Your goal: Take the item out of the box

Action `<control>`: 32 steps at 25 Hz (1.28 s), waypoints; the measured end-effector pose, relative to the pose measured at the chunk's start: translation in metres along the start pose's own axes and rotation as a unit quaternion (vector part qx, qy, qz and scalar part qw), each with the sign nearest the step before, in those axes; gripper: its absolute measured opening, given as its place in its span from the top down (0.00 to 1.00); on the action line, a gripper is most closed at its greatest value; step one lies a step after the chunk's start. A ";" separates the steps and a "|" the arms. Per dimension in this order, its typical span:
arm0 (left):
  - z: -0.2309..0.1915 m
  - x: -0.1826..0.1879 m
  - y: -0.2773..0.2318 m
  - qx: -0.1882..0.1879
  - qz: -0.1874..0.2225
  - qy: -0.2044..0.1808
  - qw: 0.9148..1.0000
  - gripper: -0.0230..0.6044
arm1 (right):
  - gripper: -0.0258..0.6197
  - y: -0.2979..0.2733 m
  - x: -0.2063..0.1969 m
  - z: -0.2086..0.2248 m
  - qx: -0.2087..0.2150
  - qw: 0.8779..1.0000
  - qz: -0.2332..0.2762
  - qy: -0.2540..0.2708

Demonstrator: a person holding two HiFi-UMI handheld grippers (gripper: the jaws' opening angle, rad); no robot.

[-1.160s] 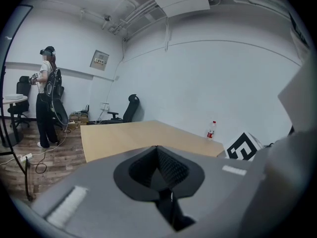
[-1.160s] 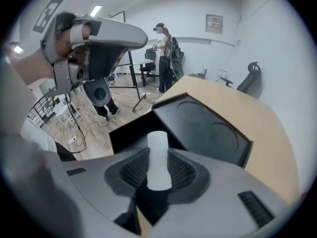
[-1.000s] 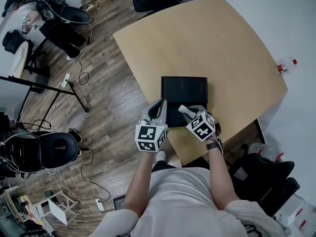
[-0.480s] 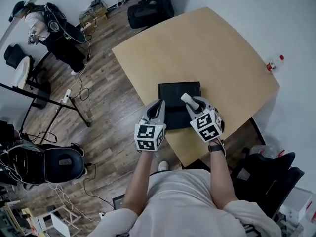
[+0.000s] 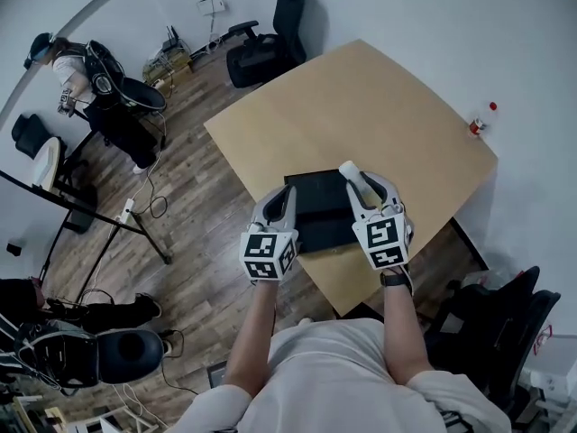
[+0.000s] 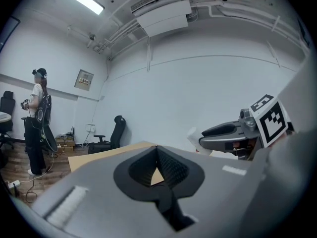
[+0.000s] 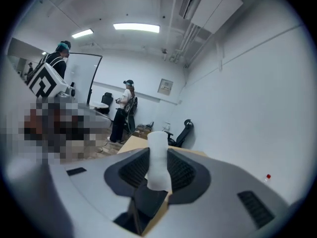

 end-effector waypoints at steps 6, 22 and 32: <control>0.009 0.023 0.014 -0.002 0.034 -0.013 0.999 0.95 | 0.78 0.031 0.013 0.007 -0.052 0.996 0.056 -0.042; 0.030 0.040 0.034 -0.007 0.069 -0.054 0.996 0.95 | 0.78 0.069 0.020 0.003 -0.098 0.984 0.102 -0.105; 0.040 0.034 0.032 -0.018 0.067 -0.048 0.996 0.95 | 0.78 0.076 0.017 -0.004 -0.097 0.987 0.093 -0.092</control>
Point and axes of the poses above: the fingertips, and each gripper's own axes: y backward along the fingers, z to its right, x out of its top, the point moved 6 cm from there along y, backward along the fingers, and after that the axes turned 1 degree about -x, right-handed, at the moved point
